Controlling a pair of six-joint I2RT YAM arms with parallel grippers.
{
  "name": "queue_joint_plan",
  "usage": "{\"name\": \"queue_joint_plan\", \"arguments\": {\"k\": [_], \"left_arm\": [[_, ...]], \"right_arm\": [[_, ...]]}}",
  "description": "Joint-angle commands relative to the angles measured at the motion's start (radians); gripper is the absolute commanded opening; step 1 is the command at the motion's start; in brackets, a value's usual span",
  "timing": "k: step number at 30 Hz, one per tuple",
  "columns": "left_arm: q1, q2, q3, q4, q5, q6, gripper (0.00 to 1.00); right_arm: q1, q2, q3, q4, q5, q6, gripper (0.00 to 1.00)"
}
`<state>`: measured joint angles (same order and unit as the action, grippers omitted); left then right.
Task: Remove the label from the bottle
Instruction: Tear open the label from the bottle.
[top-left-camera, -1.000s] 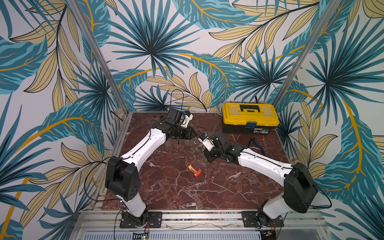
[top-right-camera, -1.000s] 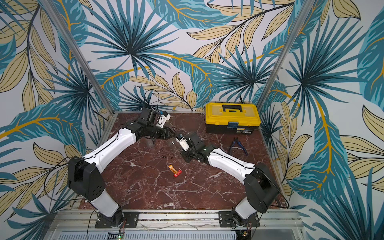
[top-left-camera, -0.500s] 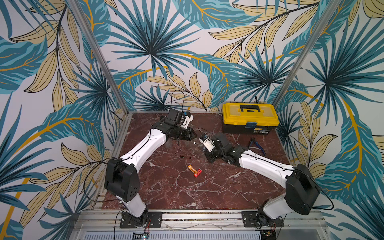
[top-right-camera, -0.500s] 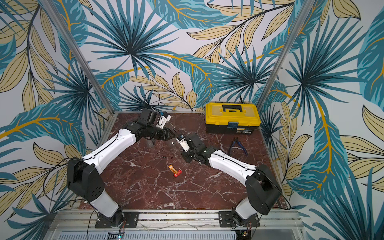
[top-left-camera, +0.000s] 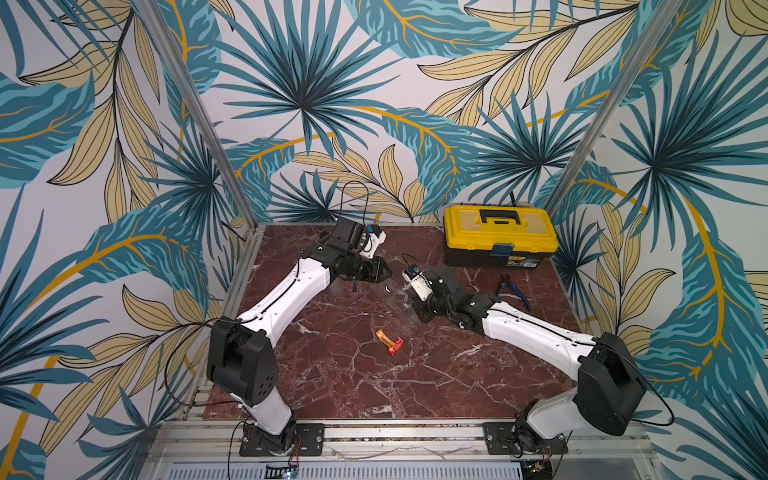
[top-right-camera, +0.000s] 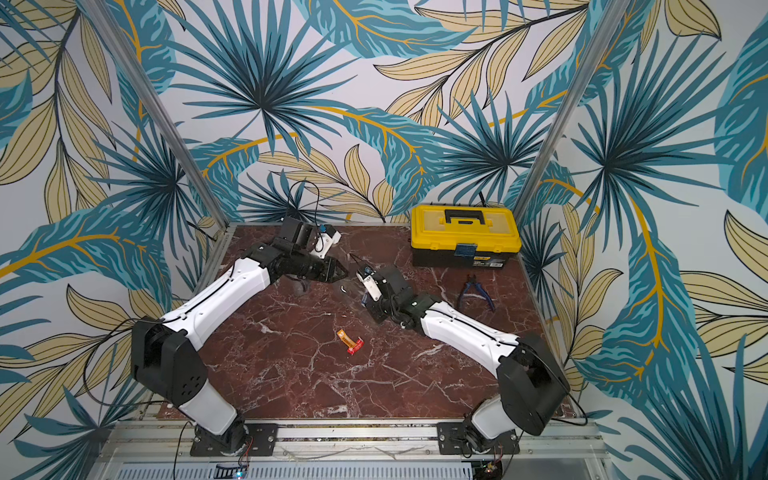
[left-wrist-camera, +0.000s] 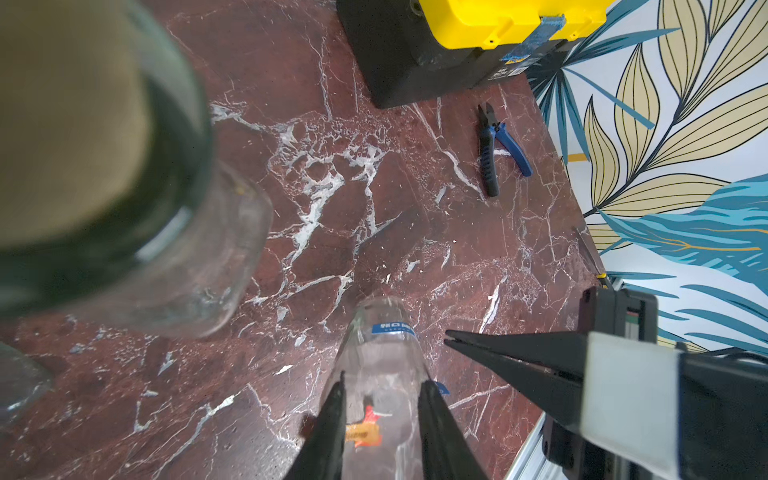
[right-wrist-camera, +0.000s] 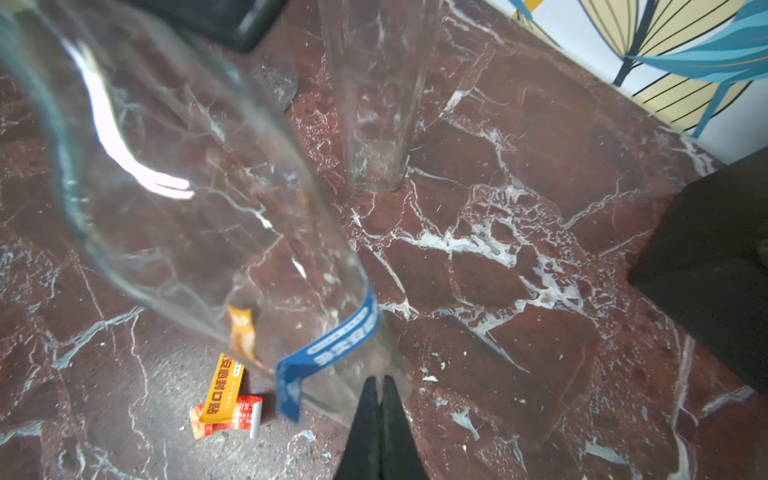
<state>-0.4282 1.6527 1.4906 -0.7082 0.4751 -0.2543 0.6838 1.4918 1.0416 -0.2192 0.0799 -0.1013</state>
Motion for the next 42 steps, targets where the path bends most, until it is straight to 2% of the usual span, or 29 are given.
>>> {"name": "queue_joint_plan", "arguments": {"k": [1, 12, 17, 27, 37, 42], "left_arm": [[-0.001, -0.037, -0.018, -0.043, 0.011, 0.009, 0.0], [-0.009, -0.046, -0.015, -0.042, 0.003, 0.009, 0.0], [-0.011, -0.054, -0.016, -0.042, -0.003, 0.009, 0.0], [-0.014, -0.076, -0.019, -0.042, -0.024, 0.004, 0.0], [-0.017, -0.079, -0.005, -0.042, -0.04, 0.006, 0.0], [-0.017, -0.083, -0.004, -0.042, -0.028, 0.008, 0.0]], "right_arm": [[0.0, -0.024, -0.021, 0.026, 0.024, 0.005, 0.0], [0.0, -0.046, -0.017, -0.035, -0.024, 0.009, 0.0], [0.0, -0.039, -0.012, -0.029, -0.034, 0.019, 0.07], [0.0, -0.033, -0.012, -0.023, -0.037, 0.023, 0.12], [-0.001, -0.033, -0.009, -0.021, -0.028, 0.022, 0.13], [0.0, -0.042, -0.006, -0.028, -0.032, 0.028, 0.19]]}}
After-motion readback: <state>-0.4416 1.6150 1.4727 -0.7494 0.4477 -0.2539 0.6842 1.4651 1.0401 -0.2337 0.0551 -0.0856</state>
